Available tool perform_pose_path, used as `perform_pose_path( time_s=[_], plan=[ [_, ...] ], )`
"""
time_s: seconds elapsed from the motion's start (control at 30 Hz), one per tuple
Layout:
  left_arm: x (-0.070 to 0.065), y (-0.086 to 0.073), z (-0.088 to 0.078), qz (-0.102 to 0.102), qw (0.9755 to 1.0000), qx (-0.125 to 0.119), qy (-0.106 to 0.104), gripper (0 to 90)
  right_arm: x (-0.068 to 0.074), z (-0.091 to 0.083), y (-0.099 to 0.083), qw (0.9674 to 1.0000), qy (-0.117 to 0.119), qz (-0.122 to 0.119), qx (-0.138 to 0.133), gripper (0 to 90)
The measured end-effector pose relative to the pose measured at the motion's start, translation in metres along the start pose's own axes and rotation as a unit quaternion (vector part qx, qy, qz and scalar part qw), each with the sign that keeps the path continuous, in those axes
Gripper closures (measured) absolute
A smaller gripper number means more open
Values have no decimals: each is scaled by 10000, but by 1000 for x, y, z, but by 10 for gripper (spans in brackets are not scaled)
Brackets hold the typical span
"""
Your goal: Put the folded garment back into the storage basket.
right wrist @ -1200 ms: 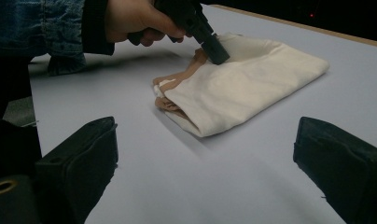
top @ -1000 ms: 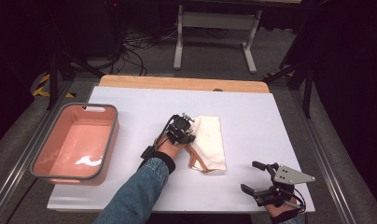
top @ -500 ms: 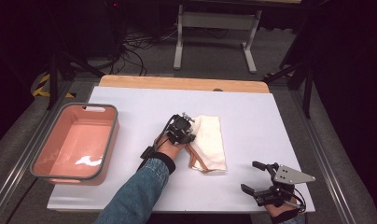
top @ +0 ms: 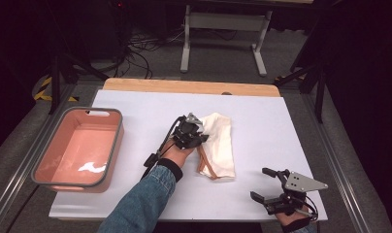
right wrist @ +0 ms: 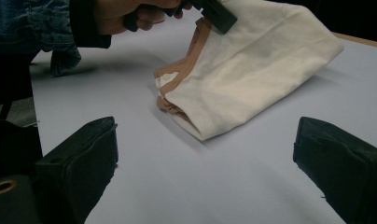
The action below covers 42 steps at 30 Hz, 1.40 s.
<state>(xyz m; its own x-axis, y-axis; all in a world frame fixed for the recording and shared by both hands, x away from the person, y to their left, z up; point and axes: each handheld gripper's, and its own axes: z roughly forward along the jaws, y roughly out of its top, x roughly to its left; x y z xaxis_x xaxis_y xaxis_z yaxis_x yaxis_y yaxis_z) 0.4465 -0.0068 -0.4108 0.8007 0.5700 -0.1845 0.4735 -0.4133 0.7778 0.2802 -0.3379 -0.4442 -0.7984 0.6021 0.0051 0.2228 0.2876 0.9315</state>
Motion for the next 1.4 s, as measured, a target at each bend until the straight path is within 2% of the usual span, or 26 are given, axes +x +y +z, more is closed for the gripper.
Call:
perform_pose_path(
  time_s=[0.2, 0.23, 0.27, 0.33, 0.4, 0.53, 0.63, 1.07, 1.13, 1.4],
  plan=[
    [-8, 5, -12, 137, 9988, -446, -146, 803, 0, 0, 0, 10000, 7, -22, -19, 69],
    [-8, 5, -12, 137, 9988, -446, -146, 802, 0, 0, 0, 10000, 9, -27, -19, 69],
    [-11, 7, -17, 209, 9978, -617, -142, 803, 0, 0, 0, 10000, 9, -28, -20, 69],
    [-13, 8, -21, 214, 9967, -754, -204, 803, 0, 0, 0, 10000, -5, -26, -15, 69],
    [-14, 9, -24, 157, 9955, -860, -360, 802, 0, 0, 0, 10000, -9, -27, -20, 69],
    [-18, 10, -29, 198, 9938, -1013, -407, 802, 0, 0, 0, 10000, -5, -34, -23, 69],
    [-23, 12, -36, 265, 9914, -1214, -421, 802, 0, 0, 0, 10000, 10, -39, -26, 68],
    [-25, 13, -50, 449, 9880, -1439, -334, 802, 0, 0, 0, 10000, 13, -34, -24, 68],
    [-25, 13, -56, 493, 9874, -1483, -262, 802, 0, 0, 0, 10000, 11, -33, -25, 68],
    [-22, 13, -77, 531, 9853, -1613, -195, 802, 0, 0, 0, 10000, 7, -31, -15, 68]
  ],
)
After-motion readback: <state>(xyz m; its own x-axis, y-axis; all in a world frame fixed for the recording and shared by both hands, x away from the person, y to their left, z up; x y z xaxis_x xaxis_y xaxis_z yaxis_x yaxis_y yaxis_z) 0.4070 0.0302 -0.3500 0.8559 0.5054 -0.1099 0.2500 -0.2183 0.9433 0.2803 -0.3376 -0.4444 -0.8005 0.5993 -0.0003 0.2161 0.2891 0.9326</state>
